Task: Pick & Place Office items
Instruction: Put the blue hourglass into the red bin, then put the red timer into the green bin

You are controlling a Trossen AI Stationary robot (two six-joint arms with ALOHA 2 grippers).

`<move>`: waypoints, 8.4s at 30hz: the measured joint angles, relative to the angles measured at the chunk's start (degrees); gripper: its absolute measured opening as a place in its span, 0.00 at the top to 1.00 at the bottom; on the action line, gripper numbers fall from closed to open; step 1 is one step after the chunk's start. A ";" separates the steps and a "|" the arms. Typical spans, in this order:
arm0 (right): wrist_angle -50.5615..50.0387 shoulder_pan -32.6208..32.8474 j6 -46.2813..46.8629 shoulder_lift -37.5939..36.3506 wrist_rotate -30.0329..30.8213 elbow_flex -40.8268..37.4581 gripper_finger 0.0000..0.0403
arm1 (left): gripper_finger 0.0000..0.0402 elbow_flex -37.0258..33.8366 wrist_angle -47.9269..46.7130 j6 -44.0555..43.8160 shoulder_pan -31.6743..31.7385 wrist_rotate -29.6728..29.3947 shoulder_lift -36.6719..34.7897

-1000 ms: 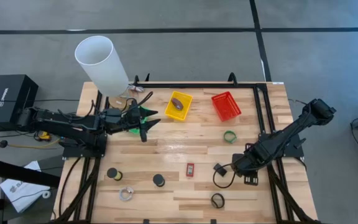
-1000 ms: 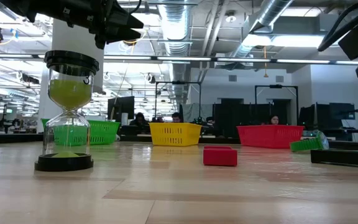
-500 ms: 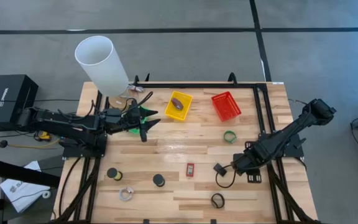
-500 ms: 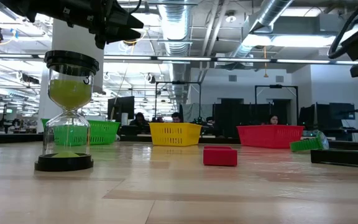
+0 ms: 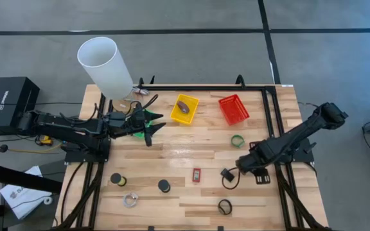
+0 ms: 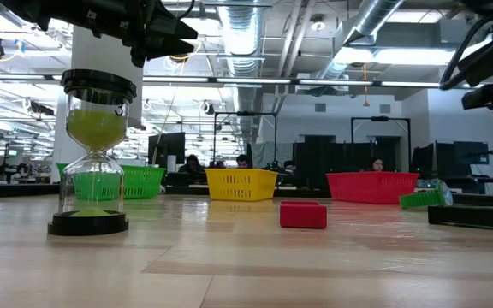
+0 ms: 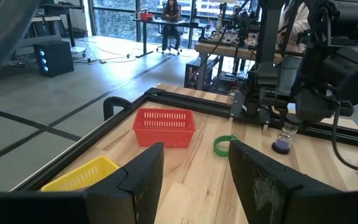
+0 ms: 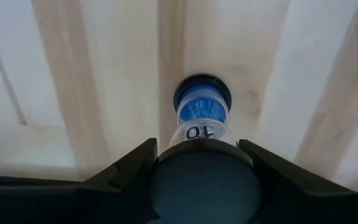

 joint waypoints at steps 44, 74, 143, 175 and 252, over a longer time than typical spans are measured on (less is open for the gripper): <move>1.69 -55.33 -61.57 -3.68 19.17 14.60 0.51 | 0.56 -0.02 1.60 0.00 0.00 0.01 -0.01; 6.73 -72.50 -67.36 19.32 8.45 22.26 0.51 | 0.56 -0.02 2.56 0.00 -0.01 0.02 0.00; 9.05 -75.14 -59.39 16.87 13.29 22.36 0.42 | 0.56 -0.02 2.56 -0.02 -0.02 0.02 -0.02; 15.42 -55.53 -43.72 -5.05 -25.77 12.14 0.42 | 0.56 -0.09 2.09 -4.68 -1.31 0.05 1.59; 74.07 -36.32 -28.06 -4.63 -19.54 -20.61 0.44 | 0.56 21.95 2.78 -0.02 -10.74 9.14 29.58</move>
